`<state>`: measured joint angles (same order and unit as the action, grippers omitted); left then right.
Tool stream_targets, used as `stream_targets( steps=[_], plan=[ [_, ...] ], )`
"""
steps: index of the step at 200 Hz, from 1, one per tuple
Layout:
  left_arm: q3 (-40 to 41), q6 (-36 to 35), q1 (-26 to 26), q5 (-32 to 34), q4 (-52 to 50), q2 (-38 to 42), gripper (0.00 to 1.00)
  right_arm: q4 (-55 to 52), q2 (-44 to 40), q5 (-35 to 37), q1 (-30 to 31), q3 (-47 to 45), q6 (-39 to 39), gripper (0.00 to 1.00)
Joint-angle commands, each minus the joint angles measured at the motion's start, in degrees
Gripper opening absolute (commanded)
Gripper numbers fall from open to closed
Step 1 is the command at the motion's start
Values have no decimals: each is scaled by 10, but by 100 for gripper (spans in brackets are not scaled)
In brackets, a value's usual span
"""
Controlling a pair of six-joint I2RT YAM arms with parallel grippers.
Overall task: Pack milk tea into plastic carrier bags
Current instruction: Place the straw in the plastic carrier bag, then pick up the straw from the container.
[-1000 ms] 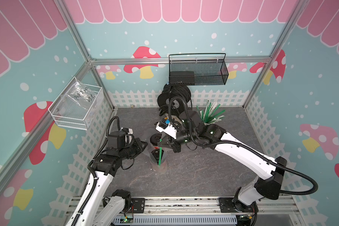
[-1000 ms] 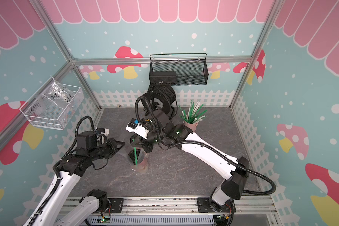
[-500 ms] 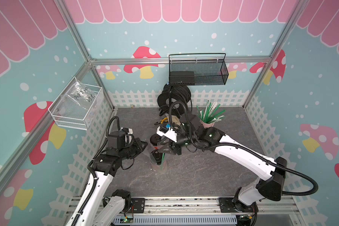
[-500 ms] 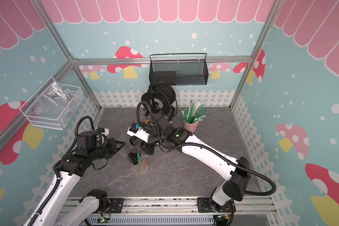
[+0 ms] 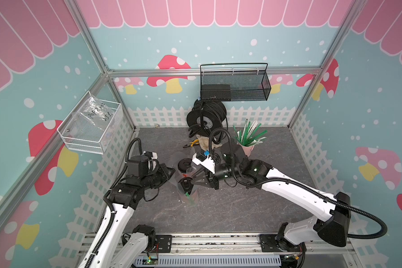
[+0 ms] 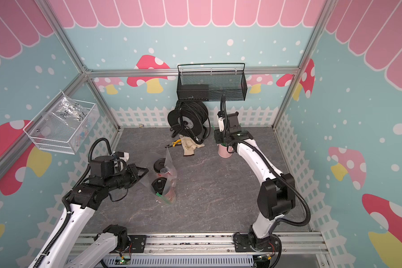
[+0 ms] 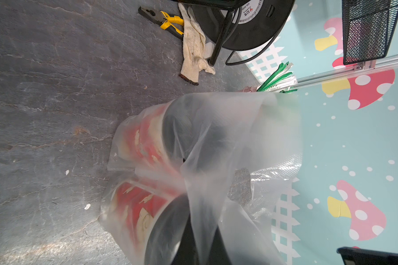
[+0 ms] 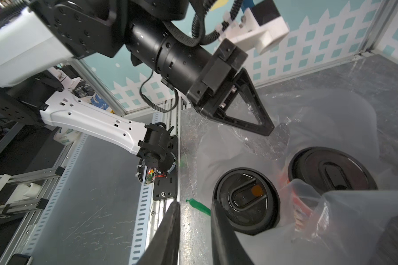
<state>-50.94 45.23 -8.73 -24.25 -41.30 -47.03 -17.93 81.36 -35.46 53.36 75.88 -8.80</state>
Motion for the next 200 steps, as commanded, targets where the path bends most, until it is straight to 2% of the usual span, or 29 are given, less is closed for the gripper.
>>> stream_targets(
  steps=[1,12,27,46,61,81,109,158,200],
  plan=[
    [-13,0,3,-2,-3,3,0,-11,-18,112,1,20,-13,34],
    [-14,0,3,-2,-3,4,0,-29,-29,203,-12,38,-29,39],
    [-13,0,3,-2,-2,6,0,-45,-47,279,-62,48,-60,39],
    [-9,1,3,-3,-2,10,0,-60,-52,300,-156,38,-72,42],
    [-7,-1,3,-3,-1,10,0,-99,-17,353,-201,53,-52,42],
    [-9,-4,3,-10,-1,7,0,-126,36,375,-253,77,-32,43],
    [-11,-7,3,-11,-2,5,0,-109,85,361,-307,98,-14,43],
    [-9,-7,3,-9,-1,6,0,-80,143,335,-344,127,-9,44],
    [-10,-8,3,-8,-4,5,1,-67,165,350,-351,151,-13,43]
  ],
)
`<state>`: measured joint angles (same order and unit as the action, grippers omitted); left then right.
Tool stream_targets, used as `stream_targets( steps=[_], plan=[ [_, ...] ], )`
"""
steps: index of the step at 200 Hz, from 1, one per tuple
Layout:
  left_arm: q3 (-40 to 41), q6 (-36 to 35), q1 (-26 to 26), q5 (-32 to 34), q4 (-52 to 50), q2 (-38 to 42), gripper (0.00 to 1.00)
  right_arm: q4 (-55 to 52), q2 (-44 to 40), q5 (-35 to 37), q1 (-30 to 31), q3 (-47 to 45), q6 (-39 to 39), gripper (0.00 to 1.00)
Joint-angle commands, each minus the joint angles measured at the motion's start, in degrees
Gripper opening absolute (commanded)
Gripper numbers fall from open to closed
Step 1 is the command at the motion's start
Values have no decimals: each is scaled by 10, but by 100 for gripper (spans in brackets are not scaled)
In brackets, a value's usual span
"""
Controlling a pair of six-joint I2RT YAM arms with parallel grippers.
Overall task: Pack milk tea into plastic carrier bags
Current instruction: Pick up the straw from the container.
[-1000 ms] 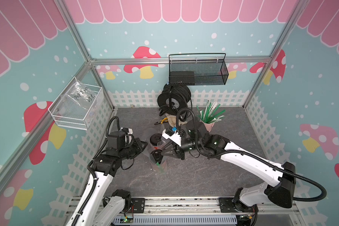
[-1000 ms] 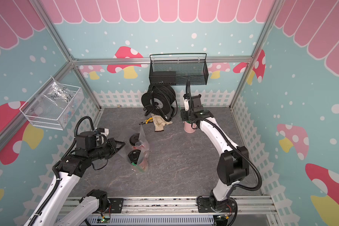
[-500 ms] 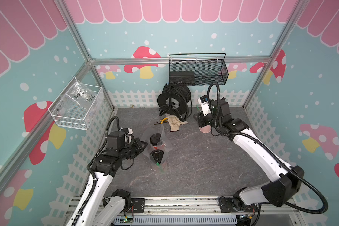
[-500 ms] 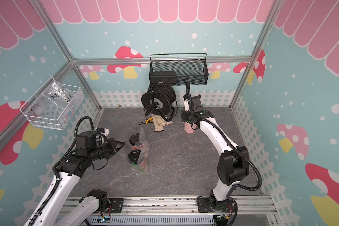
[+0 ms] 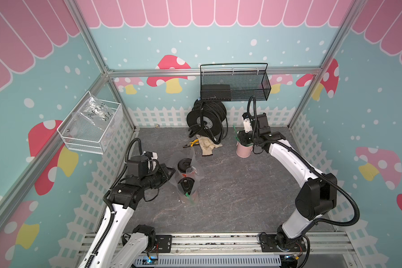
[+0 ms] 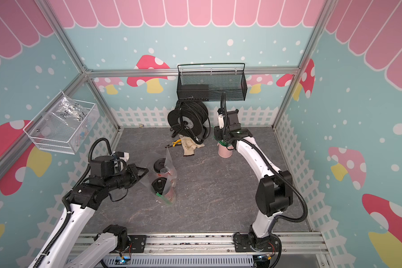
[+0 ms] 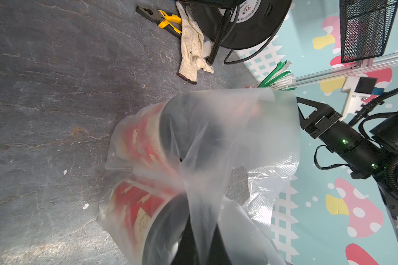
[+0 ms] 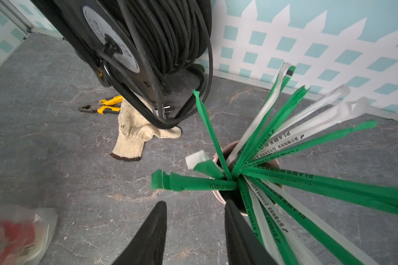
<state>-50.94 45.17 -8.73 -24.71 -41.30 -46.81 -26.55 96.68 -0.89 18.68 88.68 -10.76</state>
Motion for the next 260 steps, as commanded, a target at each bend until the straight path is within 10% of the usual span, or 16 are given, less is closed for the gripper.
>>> stream_targets(
  steps=[1,157,260],
  plan=[
    [-10,-7,3,-4,-4,2,1,20,12,4,-5,23,7,43],
    [-34,-26,4,4,-12,-25,31,47,32,6,-16,39,10,5],
    [-54,-49,5,15,-13,-65,33,-19,-81,7,-15,108,33,0]
  ],
)
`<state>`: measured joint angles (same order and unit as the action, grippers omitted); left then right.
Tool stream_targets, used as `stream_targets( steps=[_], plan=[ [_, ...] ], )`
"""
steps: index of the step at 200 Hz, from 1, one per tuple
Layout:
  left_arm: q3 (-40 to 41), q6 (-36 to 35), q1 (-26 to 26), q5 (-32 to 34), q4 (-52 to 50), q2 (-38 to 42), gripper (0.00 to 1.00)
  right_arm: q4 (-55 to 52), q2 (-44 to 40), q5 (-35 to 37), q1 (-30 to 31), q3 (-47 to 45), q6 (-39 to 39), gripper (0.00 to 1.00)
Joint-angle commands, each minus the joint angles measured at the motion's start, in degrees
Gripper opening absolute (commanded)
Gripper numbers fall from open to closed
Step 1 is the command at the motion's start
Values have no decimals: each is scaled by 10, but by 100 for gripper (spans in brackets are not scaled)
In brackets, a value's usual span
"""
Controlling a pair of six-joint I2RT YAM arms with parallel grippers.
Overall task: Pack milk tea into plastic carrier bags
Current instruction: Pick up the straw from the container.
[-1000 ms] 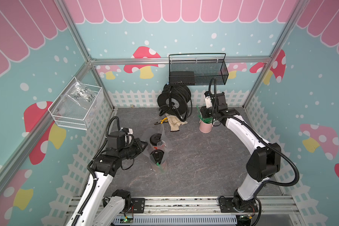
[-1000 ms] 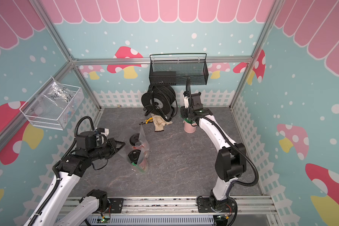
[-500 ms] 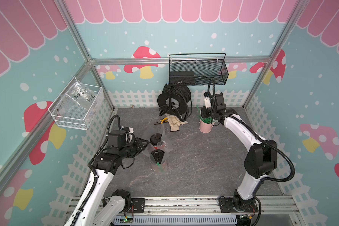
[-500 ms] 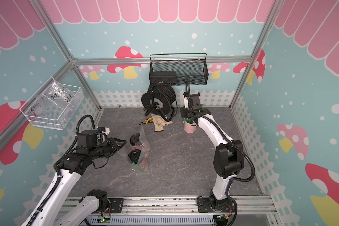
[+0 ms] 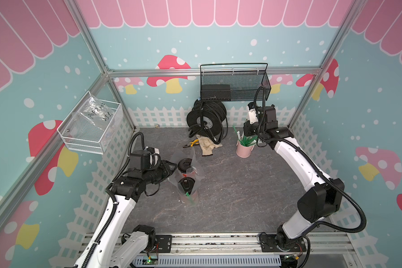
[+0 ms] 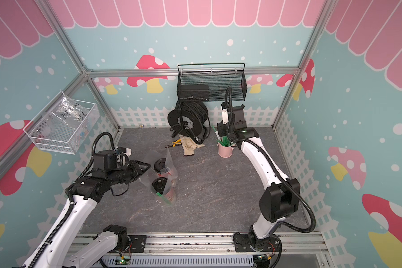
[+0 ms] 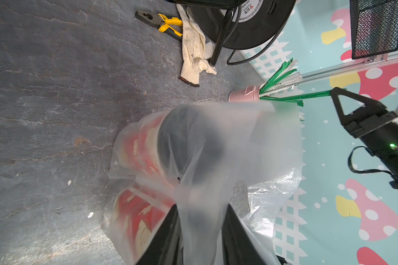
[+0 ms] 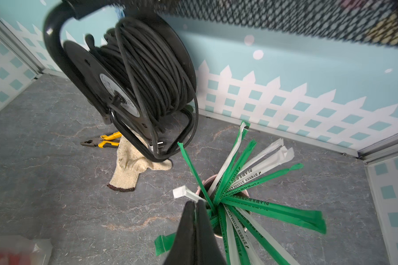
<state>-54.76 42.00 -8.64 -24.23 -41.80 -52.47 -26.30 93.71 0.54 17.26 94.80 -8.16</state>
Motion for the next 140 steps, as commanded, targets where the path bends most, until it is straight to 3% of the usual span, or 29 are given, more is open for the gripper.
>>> stream_targets(
  steps=[1,28,98,119,140],
  plan=[
    [-16,-18,4,11,-7,-8,33,-21,-54,-9,-1,49,7,0],
    [-26,-26,5,13,-6,-29,32,-20,-103,-52,1,80,-15,0],
    [-54,-42,12,11,-9,-60,31,27,-183,-250,32,58,-91,0],
    [-59,-45,14,9,-10,-66,31,114,-203,-320,70,6,-147,0],
    [-64,-52,16,11,-14,-72,31,152,-191,-318,152,-5,-161,0]
  ],
)
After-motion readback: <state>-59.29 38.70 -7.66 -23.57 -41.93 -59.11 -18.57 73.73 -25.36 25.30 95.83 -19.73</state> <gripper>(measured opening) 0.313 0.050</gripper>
